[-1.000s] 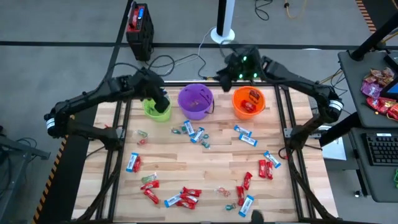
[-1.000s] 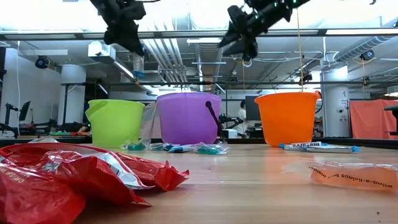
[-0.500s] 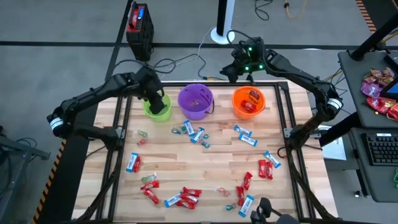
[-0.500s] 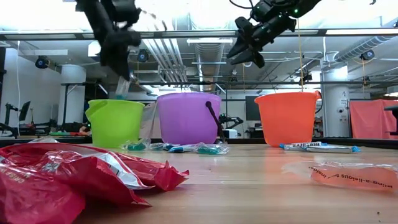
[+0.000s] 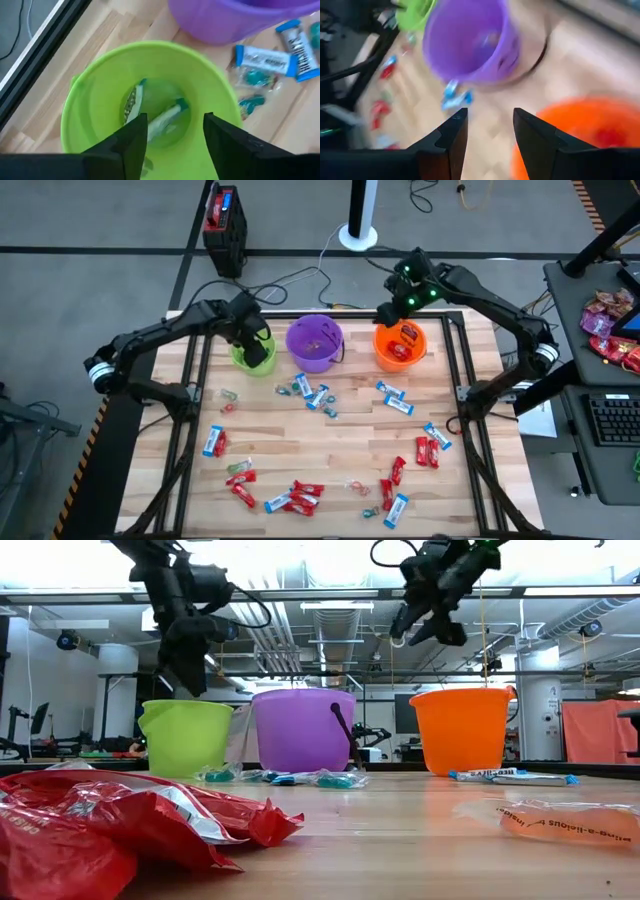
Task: Sort candy by brand, put in halloween buckets
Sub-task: Put the red chocolate into the orange bucket
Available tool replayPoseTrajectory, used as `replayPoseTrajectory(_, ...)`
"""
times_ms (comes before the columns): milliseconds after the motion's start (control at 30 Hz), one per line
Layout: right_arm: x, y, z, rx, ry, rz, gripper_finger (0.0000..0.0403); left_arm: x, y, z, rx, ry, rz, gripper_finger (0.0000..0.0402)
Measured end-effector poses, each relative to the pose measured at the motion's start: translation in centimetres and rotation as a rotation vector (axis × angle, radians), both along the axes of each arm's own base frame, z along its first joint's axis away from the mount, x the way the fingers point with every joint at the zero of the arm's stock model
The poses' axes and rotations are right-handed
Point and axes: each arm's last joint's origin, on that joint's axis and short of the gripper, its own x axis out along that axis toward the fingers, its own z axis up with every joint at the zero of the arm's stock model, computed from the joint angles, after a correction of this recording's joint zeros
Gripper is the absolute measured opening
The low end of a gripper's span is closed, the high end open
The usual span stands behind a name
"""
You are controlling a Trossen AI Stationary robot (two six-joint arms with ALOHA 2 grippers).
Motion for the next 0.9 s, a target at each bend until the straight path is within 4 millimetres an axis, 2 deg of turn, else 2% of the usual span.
replayPoseTrajectory(200,-0.9,5.2,0.0,0.326,0.182,0.078,0.0141,0.5,0.3,2.6,0.064,-0.102,0.002,0.0186)
replayPoseTrajectory(367,-0.9,10.0,-1.1,0.43,0.374,0.179,0.015,1.1,0.8,6.0,0.155,-0.219,0.0,0.0187)
replayPoseTrajectory(533,-0.5,13.9,-4.6,0.48,0.504,0.154,0.016,1.4,1.1,9.6,0.224,-0.349,0.039,0.0187)
replayPoseTrajectory(667,-1.2,17.2,-8.1,0.481,0.602,0.096,0.0164,1.4,1.0,12.0,0.245,-0.431,0.079,0.0187)
replayPoseTrajectory(900,-3.1,22.5,-13.0,0.44,0.74,-0.035,0.0164,1.3,0.6,14.0,0.245,-0.507,0.119,0.0187)
